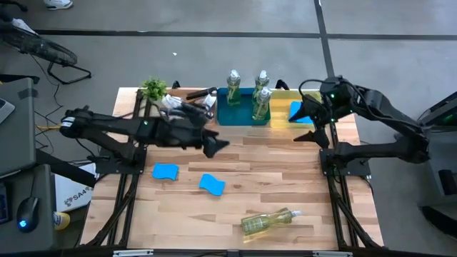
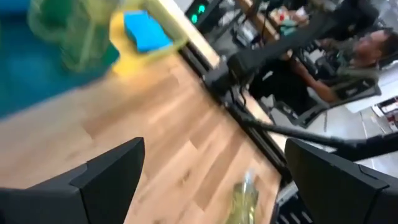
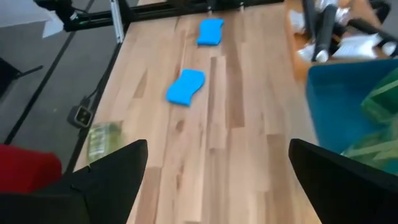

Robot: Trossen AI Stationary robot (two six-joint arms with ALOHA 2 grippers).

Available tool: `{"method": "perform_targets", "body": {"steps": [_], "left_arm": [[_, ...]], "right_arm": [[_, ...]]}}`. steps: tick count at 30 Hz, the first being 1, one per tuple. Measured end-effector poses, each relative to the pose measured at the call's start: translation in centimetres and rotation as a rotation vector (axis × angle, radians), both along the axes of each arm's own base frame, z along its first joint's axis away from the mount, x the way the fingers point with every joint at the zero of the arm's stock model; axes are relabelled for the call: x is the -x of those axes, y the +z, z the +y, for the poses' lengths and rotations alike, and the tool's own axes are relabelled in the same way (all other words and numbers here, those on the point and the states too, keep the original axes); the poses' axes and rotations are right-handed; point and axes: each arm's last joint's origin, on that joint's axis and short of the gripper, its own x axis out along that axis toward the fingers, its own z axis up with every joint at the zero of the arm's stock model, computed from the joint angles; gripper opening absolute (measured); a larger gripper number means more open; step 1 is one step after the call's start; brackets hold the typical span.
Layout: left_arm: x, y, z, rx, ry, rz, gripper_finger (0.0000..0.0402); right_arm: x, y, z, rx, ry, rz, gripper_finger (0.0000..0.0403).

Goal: Pick & Place Kitchen Sink Supplies
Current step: Put the green dishwashing liquid bottle into the blue bin

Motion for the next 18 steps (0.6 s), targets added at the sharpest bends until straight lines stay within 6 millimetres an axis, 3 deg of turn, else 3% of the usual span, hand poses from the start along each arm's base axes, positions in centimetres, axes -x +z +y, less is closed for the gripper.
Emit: {"method": "perform_targets", "body": {"steps": [6, 13, 18], "left_arm": [[-2.3, -2.4, -1.7, 0.074, -0.008, 0.061, 0.0381], [-6.1, -5.5, -2.5, 0.080, -0.102, 0.082, 0.0381], [-7.7, -7.4, -2.6, 0.083, -0.131, 0.115, 0.0381]], "right_arm": [[1.5, -2.1, 1.3, -0.048, 0.011, 0.028, 0.0385], [3.5, -4.3, 2.5, -0.065, -0.022, 0.050, 0.0385], [4.7, -5.5, 3.2, -0.085, -0.035, 0.055, 0.0385]]}}
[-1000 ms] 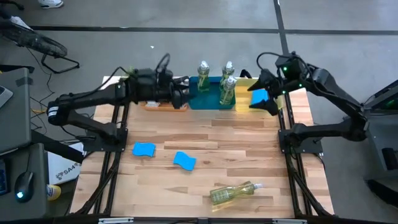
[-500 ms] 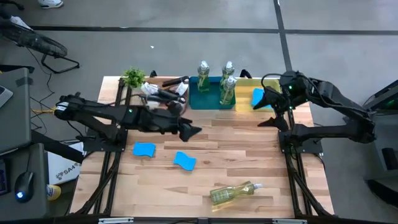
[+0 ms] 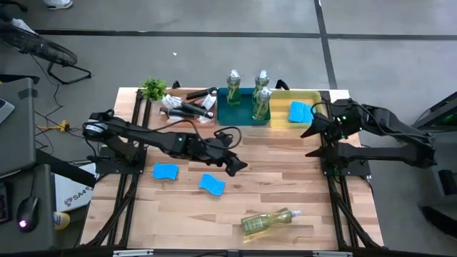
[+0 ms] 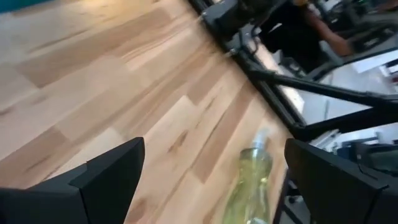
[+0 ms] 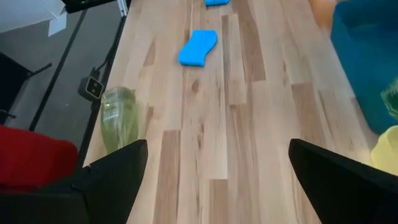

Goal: Pick & Place Kitchen Sink Supplies
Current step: Put the green dishwashing liquid bottle into the blue bin

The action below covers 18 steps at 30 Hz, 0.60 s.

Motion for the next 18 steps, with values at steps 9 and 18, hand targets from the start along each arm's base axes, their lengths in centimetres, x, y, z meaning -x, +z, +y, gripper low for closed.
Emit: {"method": "perform_targets", "body": {"steps": [9, 18], "left_arm": [[-1.0, -1.8, -0.2, -0.002, -0.093, 0.058, 0.0381], [-1.3, -2.4, -0.3, -0.049, -0.145, 0.077, 0.0381]], "right_arm": [[0.2, 0.3, 0.9, -0.015, -0.011, 0.006, 0.0385], [-0.9, -0.1, 1.7, 0.019, -0.064, 0.072, 0.0385]]}}
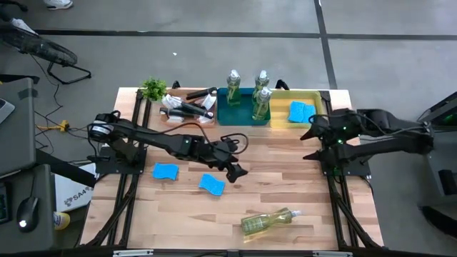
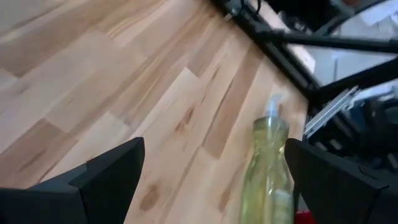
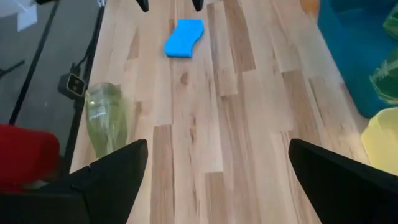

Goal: Pick & Place Kitchen Sink Supplies
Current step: Put the green dishwashing liquid bottle into the blue bin

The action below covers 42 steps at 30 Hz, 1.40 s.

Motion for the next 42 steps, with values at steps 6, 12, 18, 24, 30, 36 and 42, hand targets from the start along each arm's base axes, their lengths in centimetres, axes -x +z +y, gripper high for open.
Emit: {"method": "perform_targets", "body": {"steps": [6, 12, 18, 24, 30, 36, 42], "left_arm": [[-0.1, -0.1, 0.8, -0.051, -0.041, 0.003, 0.0381], [-0.3, -0.1, 2.0, -0.108, -0.103, 0.003, 0.0381], [-0.3, -0.2, 2.4, -0.169, -0.172, 0.007, 0.0381], [-0.1, -0.4, 2.3, -0.190, -0.197, 0.029, 0.0381], [0.2, -0.7, 2.4, -0.211, -0.217, 0.077, 0.0381], [0.2, -0.7, 2.3, -0.143, -0.173, 0.078, 0.0381], [0.1, -0.7, 2.3, -0.014, -0.059, 0.085, 0.0381]], "right_arm": [[-1.9, -1.1, 1.6, -0.028, 0.092, 0.130, 0.0385], [-4.4, -2.8, 4.5, -0.018, 0.219, 0.289, 0.0385], [-6.9, -5.1, 8.4, 0.029, 0.314, 0.386, 0.0385], [-8.2, -7.6, 11.2, 0.065, 0.333, 0.505, 0.0385], [-9.2, -9.2, 13.0, 0.027, 0.330, 0.560, 0.0385], [-9.9, -10.2, 15.1, 0.007, 0.453, 0.519, 0.0385], [-9.5, -10.4, 15.9, 0.032, 0.473, 0.515, 0.0385]]}}
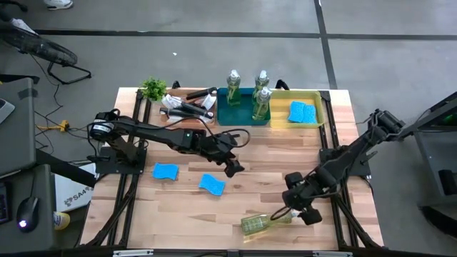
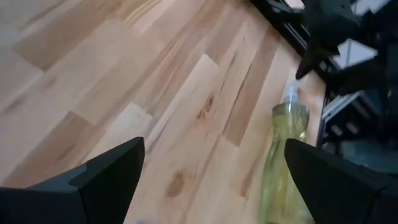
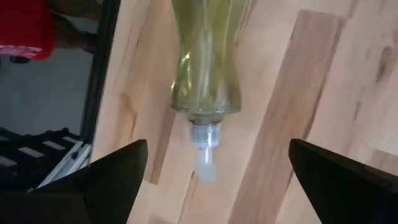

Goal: Pick & Place Kitchen Sink Supplies
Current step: Put the green dishwashing liquid bottle into the blue bin

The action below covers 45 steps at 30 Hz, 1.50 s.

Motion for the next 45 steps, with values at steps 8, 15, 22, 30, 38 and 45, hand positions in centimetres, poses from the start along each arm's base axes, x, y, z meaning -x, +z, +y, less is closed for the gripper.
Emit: {"method": "perform_targets", "body": {"steps": [8, 15, 22, 30, 38, 45], "left_arm": [[0.1, 0.1, -1.0, 0.092, 0.052, 0.004, 0.0381], [-0.8, -1.2, -1.1, 0.134, 0.154, 0.010, 0.0381], [-3.0, -3.9, -2.2, 0.205, 0.100, -0.007, 0.0381], [-3.9, -5.9, -2.7, 0.272, 0.004, 0.036, 0.0381], [-3.8, -5.8, -3.2, 0.211, -0.056, 0.022, 0.0381], [-3.6, -6.0, -3.4, 0.203, -0.060, 0.039, 0.0381]], "right_arm": [[0.4, 0.2, 1.3, 0.058, -0.027, -0.126, 0.0385], [1.3, 0.3, 2.5, 0.131, -0.031, -0.212, 0.0385], [1.8, 0.2, 3.7, 0.089, -0.112, -0.225, 0.0385], [0.9, -1.8, 6.3, 0.030, -0.146, -0.251, 0.0385], [0.1, -5.0, 6.9, 0.126, -0.153, -0.190, 0.0385], [-0.2, -7.1, 7.2, 0.177, -0.158, -0.126, 0.0385]]}}
